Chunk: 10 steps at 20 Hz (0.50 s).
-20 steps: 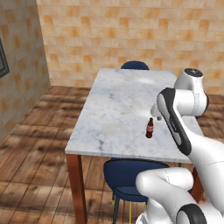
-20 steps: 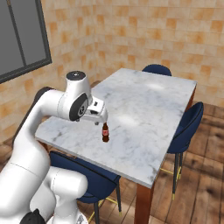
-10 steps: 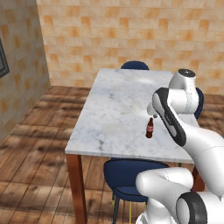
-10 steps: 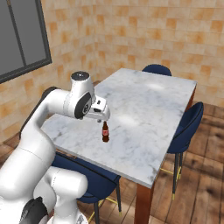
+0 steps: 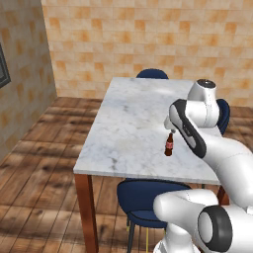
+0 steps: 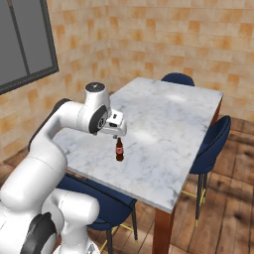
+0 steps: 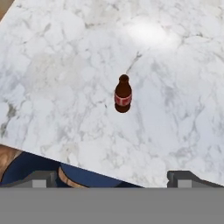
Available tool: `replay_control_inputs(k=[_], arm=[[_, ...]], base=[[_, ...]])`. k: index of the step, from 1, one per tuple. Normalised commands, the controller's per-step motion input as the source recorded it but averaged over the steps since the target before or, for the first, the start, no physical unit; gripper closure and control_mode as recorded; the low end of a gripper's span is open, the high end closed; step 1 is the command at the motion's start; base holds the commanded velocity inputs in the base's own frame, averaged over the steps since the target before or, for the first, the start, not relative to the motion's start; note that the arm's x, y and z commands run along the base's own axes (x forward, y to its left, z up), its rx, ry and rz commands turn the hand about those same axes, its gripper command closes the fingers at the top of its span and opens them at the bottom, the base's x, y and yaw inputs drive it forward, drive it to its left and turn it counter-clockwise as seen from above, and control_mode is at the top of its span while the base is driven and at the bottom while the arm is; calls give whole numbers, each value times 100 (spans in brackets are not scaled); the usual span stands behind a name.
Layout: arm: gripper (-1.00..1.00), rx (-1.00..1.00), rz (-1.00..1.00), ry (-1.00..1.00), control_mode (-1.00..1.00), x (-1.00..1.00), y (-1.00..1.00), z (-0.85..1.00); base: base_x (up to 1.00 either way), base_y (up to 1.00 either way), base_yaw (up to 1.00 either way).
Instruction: Place the large bottle from the dining counter next to the other large bottle outside the sink, and place the small bottle from the dining counter next to the other small bottle inside the sink.
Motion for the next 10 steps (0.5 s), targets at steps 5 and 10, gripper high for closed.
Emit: replay_control_inputs(k=[5, 10], arm=[[-100, 0, 0, 0, -100, 1, -8, -13], [-100, 0, -1, 0, -100, 2, -7, -12]], base=[[0, 0, 0], [0, 0, 0]])
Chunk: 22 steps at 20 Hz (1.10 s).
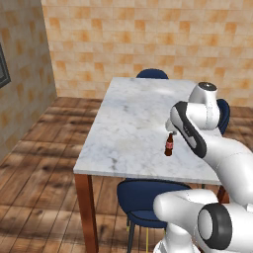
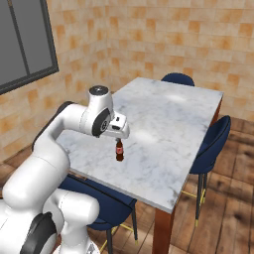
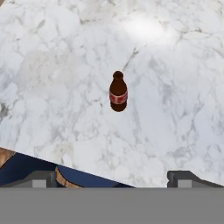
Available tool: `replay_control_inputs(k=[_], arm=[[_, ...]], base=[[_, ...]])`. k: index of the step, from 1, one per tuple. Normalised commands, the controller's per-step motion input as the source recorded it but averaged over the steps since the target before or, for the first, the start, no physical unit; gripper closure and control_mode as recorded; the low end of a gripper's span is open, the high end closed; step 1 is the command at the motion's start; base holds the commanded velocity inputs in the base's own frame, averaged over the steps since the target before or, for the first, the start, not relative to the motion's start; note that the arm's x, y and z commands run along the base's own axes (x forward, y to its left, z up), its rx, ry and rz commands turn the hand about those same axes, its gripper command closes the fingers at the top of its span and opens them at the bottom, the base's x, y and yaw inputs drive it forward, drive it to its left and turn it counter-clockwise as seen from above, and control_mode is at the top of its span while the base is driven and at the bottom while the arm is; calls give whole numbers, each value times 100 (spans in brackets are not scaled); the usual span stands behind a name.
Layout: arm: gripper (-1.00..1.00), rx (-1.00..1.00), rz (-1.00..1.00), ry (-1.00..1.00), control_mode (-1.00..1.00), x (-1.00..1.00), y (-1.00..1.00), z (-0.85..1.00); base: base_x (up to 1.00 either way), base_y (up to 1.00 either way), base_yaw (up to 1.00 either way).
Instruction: Place the large bottle from the dining counter next to the other large bottle outside the sink, and place the small bottle from the dining counter next to the other small bottle inside the sink.
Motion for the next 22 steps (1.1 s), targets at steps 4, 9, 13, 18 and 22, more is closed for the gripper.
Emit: replay_control_inputs(k=[4, 9, 13, 18, 22], arm=[[-100, 0, 0, -1, -100, 8, -1, -12], [-100, 0, 0, -1, -100, 17, -4, -18], [-100, 0, 0, -1, -100, 20, -11, -22], [-100, -1, 0, -3, -100, 11, -4, -10], [-100, -2, 0, -4, -100, 7, 0, 0]], base=[[0, 0, 0], [0, 0, 0], [0, 0, 0], [0, 0, 0], [0, 0, 0]])
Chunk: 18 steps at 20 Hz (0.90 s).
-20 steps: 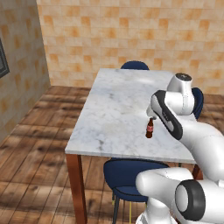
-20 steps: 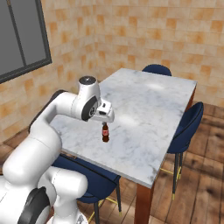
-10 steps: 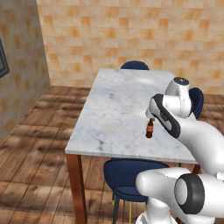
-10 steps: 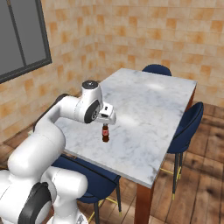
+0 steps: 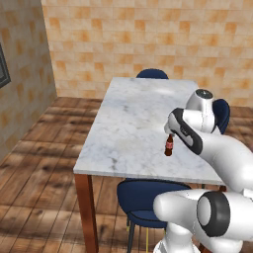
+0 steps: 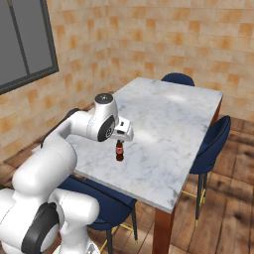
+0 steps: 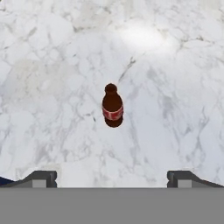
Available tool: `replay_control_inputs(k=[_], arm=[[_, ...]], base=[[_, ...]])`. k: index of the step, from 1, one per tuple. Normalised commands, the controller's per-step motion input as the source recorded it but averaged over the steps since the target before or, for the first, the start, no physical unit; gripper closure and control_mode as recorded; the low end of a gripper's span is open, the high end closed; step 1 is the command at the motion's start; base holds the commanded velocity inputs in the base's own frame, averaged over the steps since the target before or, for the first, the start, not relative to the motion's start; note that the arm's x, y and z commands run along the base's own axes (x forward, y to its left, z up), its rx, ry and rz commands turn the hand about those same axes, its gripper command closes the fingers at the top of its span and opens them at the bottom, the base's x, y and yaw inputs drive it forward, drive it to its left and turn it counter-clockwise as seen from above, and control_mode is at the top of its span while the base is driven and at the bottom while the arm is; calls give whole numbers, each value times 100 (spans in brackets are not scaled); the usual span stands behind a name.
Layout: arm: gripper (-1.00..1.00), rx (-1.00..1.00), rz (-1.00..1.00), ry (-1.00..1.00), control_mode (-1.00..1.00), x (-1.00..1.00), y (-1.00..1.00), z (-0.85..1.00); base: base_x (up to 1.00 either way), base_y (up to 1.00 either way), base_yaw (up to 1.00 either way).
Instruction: Place the large bottle from the dining counter next to the other large bottle outside the sink, and place the small bottle from the dining counter next to the other small bottle inside the sink.
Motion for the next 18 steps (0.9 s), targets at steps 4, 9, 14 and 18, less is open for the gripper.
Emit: replay_control_inputs(k=[4, 9, 14, 18], arm=[[-100, -2, 0, -4, -100, 15, 0, -1], [-100, -1, 0, -3, -100, 14, 0, -7], [-100, -1, 0, -2, -100, 18, 0, -12], [-100, 0, 0, -1, -100, 16, 0, -12]], base=[[0, 0, 0], [0, 0, 0], [0, 0, 0], [0, 0, 0]])
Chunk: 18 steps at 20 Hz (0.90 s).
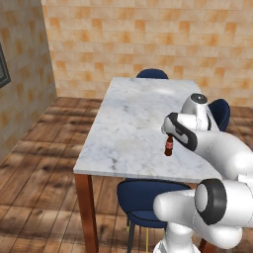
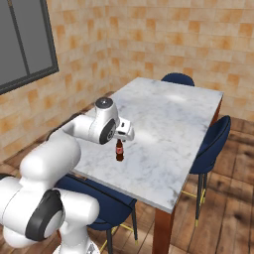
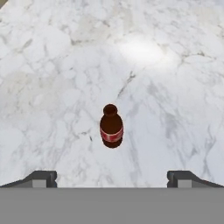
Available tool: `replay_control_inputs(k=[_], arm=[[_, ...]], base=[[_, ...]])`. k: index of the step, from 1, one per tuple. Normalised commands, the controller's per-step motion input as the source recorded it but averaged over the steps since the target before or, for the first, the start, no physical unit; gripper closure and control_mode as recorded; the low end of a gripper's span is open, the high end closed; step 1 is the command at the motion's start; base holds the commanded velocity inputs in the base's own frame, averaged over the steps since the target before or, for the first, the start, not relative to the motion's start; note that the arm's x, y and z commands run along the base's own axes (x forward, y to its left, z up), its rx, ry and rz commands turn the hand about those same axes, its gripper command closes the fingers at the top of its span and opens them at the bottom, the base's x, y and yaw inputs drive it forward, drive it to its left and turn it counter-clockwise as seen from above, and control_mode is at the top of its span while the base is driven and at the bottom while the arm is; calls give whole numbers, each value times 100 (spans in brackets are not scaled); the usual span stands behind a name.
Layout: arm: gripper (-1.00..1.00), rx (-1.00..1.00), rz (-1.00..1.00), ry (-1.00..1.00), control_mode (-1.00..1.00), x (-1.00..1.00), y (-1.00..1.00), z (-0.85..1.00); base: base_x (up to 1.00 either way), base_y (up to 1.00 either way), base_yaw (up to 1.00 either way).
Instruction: Place the large bottle from the dining counter next to the other large bottle outside the sink, and place the small bottle from the dining counter next to the other small bottle inside the sink.
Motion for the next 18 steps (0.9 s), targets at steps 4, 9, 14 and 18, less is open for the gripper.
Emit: replay_control_inputs(k=[4, 9, 14, 18], arm=[[-100, 0, 0, 0, -100, 11, 0, -9], [-100, 0, 0, 0, -100, 9, 0, -12], [-100, 0, 0, 0, -100, 11, 0, -10], [-100, 0, 0, 0, -100, 17, 0, -9]], base=[[0, 0, 0], [0, 0, 0], [0, 0, 0], [0, 0, 0]])
